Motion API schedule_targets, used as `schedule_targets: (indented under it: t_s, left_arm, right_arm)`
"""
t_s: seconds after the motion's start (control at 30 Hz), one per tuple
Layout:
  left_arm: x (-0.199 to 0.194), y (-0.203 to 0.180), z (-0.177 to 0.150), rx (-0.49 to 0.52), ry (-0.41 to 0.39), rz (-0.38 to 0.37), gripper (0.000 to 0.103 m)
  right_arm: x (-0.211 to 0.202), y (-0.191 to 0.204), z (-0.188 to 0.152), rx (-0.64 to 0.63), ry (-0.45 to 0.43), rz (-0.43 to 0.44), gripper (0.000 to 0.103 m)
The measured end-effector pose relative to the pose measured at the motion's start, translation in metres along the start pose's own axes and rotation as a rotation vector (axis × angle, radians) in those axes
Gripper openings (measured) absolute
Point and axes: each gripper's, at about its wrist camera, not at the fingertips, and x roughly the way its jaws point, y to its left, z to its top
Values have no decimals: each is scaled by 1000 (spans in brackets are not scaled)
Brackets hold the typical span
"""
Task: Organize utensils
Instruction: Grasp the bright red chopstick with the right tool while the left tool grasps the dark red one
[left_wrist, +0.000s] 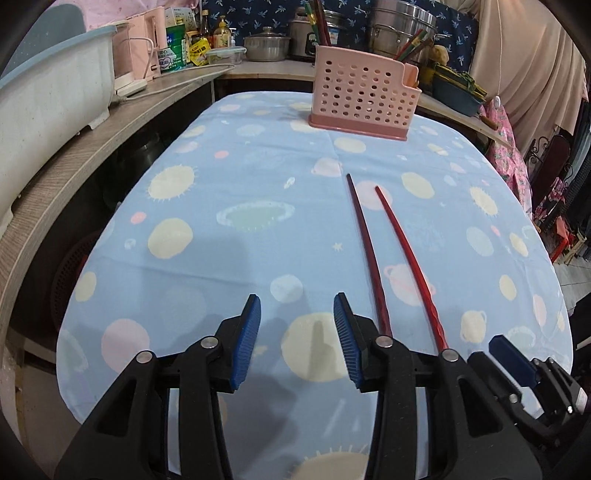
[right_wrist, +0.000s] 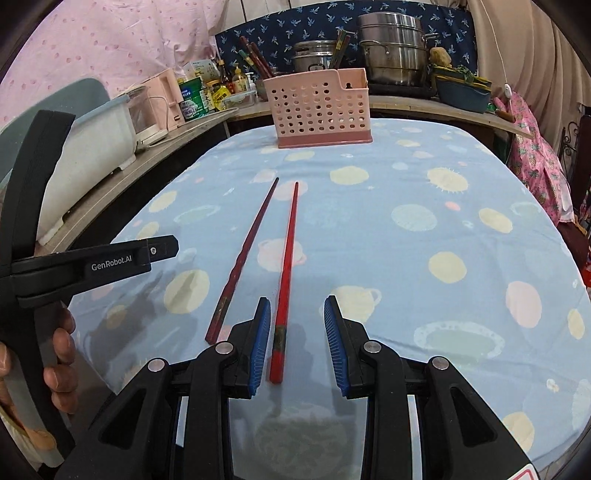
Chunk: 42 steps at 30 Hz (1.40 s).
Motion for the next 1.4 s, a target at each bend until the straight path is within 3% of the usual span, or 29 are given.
schedule_targets:
  t_s: [0.3, 0.7, 0.87, 0.97, 1.4]
  left_arm:
    - [0, -7, -15, 23, 18, -9, 48]
    - [4, -16, -23, 46, 44, -17, 50]
    - [6, -22, -25, 57, 50, -24, 52]
    - [5, -24, -26, 60, 48, -24, 58]
    - [13, -43, -34, 96, 72, -48, 58]
  right_arm:
    - [8, 6, -11, -9, 27, 15, 30]
    - [15, 5, -17, -10, 45, 7, 7]
    - [14, 0, -17, 0, 40, 1, 7]
    - [13, -2, -17, 1, 35, -11, 7]
    - [7, -31, -19, 82, 14, -34, 7]
